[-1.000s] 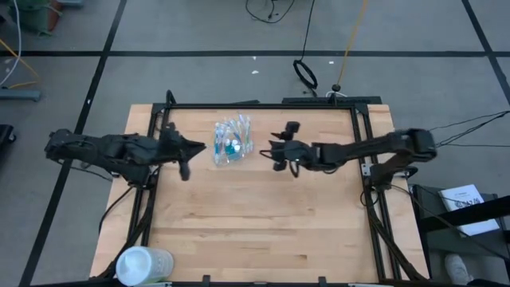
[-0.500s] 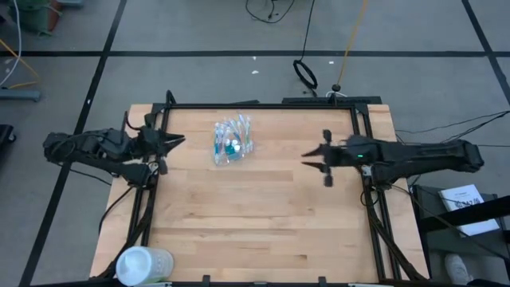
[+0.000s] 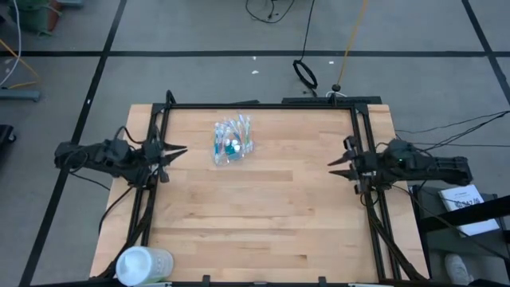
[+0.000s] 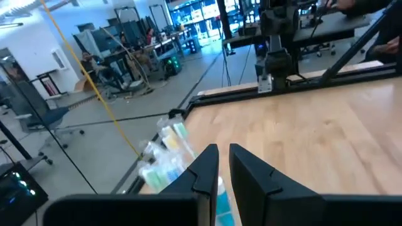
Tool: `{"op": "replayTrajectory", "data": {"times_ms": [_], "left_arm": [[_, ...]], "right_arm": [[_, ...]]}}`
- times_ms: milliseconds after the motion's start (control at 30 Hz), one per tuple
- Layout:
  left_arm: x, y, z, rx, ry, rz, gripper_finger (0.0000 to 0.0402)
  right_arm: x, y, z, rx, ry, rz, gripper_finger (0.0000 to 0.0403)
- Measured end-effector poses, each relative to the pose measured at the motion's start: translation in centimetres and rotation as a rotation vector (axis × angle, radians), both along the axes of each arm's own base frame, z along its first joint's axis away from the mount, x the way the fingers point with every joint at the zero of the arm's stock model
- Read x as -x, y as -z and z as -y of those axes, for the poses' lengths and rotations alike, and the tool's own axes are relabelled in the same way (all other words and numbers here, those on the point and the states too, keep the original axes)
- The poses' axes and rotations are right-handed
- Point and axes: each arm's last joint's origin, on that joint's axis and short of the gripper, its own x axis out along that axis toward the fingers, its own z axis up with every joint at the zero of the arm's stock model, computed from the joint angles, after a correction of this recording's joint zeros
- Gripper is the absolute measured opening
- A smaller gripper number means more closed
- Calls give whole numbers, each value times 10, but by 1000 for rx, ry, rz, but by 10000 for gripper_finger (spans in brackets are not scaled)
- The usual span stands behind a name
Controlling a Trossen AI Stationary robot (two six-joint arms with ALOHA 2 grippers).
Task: Pick & Place toothbrushing station
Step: Return to Home Position
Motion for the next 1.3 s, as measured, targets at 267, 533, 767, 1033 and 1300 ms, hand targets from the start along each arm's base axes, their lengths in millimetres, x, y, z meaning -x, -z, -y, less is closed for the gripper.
{"op": "replayTrajectory", "data": {"times_ms": [267,533,767,1033,1300], "left_arm": [[17,28,-3,-9,-1,72,44],[16,38,-3,-28,14,72,44],[6,55,0,-12,45,84,44],[-7,81,3,-30,51,128,44],[-8,83,3,-12,51,129,44]], "right_arm": [[20,7,-1,-42,-26,60,91],[20,16,-1,-43,-26,84,91],[10,34,-1,-113,-42,157,91],[1,62,-3,-168,-130,62,91],[-1,74,-4,-179,-172,26,91]]}}
